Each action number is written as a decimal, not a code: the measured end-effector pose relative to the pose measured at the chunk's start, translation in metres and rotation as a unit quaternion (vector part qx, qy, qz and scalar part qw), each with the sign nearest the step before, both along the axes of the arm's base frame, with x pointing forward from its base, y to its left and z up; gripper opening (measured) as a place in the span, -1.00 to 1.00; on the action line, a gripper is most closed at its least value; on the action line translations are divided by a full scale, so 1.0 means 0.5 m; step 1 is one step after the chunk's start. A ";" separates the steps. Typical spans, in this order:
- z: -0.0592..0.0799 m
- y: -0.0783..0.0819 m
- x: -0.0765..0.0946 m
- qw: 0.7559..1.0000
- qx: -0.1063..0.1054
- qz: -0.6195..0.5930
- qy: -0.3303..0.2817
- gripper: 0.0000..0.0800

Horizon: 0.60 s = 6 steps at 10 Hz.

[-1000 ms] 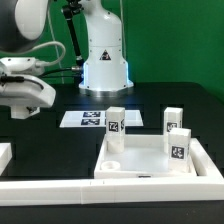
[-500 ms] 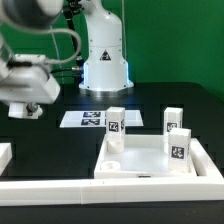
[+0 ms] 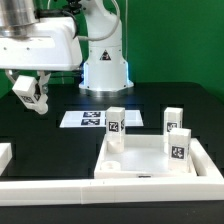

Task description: Assemble square table

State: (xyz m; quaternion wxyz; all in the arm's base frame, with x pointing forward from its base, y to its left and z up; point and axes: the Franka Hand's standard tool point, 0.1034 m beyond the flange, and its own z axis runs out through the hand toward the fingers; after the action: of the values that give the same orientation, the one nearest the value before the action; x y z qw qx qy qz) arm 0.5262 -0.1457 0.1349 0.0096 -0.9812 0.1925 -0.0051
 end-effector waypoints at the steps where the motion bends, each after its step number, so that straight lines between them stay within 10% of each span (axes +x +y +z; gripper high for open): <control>1: 0.001 0.002 0.023 0.998 -0.030 -0.014 -0.053 -0.27; 6: 0.012 0.237 0.148 0.963 -0.057 -0.108 -0.239 -0.27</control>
Offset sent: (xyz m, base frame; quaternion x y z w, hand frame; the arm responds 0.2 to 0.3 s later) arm 0.0653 0.0683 0.0173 -0.0425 0.2553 0.0968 0.9611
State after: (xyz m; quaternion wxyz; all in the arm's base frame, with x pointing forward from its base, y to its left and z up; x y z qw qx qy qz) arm 0.6002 -0.0272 0.1409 -0.0008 -0.9237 0.2890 -0.2514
